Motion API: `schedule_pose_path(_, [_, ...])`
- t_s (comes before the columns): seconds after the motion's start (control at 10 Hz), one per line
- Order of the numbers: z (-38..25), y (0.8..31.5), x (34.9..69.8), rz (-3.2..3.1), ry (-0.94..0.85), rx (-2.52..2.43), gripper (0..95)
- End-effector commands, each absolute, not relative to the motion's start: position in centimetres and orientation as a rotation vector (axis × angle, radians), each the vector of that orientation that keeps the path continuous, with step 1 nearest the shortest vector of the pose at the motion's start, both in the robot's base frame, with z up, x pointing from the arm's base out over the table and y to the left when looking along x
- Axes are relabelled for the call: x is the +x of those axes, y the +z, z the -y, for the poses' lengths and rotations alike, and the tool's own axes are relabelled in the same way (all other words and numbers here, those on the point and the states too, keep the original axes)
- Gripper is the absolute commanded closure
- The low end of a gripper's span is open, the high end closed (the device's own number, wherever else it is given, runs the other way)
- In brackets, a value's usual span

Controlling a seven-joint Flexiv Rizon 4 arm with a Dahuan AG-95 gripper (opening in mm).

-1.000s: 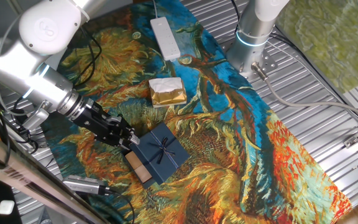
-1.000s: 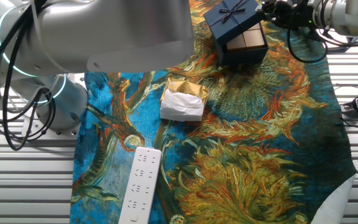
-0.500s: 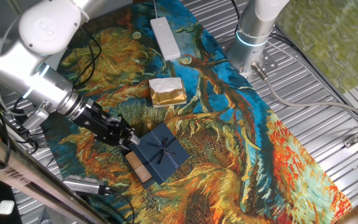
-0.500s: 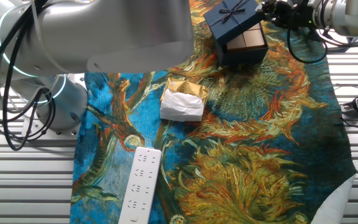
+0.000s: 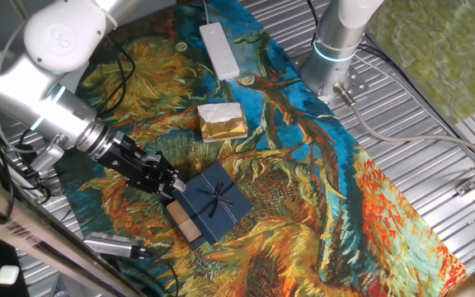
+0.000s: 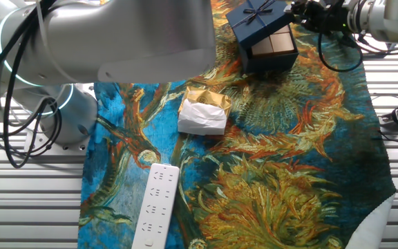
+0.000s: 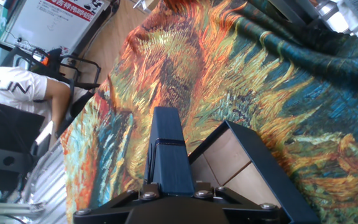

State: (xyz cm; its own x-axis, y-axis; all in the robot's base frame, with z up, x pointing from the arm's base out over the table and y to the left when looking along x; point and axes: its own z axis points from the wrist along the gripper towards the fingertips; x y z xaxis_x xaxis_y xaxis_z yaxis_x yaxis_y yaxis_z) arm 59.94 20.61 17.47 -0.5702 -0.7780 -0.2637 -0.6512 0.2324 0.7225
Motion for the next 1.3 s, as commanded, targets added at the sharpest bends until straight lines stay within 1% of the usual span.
schedule_pose_path(0.1, [-20.66, 17.63, 60.00, 2.338, -1.257, 1.360, 95.0])
schedule_pose_path(1.3, [-20.40, 18.36, 59.79, 2.335, -1.273, 1.350, 95.0])
